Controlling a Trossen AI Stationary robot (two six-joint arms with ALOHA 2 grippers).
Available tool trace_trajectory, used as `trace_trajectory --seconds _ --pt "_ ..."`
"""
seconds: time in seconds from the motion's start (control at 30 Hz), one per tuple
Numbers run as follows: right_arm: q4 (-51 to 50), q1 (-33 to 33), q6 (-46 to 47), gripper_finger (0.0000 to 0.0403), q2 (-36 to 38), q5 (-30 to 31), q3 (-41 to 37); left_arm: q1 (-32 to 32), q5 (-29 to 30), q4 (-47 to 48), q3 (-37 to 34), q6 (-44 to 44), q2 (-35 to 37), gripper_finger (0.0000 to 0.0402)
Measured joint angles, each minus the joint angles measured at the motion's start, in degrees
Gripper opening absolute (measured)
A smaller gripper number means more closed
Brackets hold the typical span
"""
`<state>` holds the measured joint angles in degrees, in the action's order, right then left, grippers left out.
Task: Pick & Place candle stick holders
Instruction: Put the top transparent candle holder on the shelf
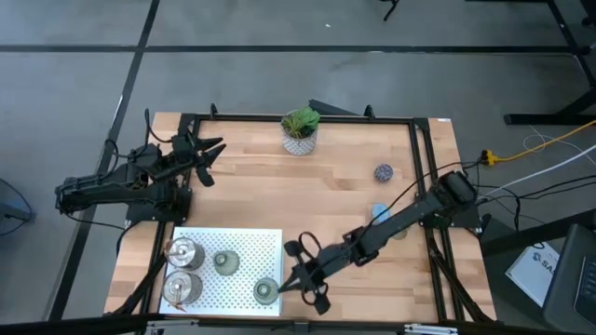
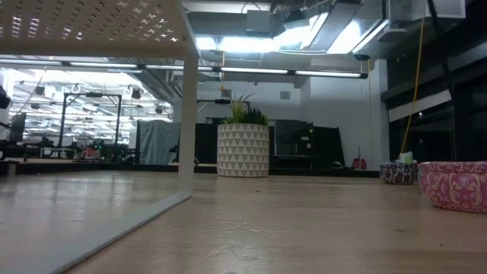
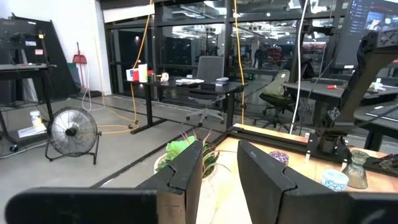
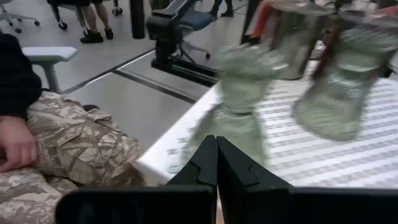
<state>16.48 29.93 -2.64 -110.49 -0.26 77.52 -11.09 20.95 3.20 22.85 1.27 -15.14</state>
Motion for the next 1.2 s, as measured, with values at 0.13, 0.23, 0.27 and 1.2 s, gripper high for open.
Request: trace_trajectory --seconds 0.13,0.23,0.27,1.2 --pt "0.1 1.6 2.3 0.0000 -0.6 2.5 -0.1 0.0 0.0 0.0 0.0 0.0 0.0 0.0097" --pt "-0.5 2.3 4.0 0.0000 -0.2 5.0 0.0 0.0 0.0 0.0 0.0 0.0 0.0 0.0098" --pt "-0.7 2.4 4.1 0.0000 -0.2 5.9 0.0 0.0 0.0 0.0 0.0 0.0 0.0 0.0099" --pt "7.7 -1.1 9.3 0.0000 -5.6 9.3 0.0 0.0 0.0 0.0 0.0 0.0 0.0 0.0097"
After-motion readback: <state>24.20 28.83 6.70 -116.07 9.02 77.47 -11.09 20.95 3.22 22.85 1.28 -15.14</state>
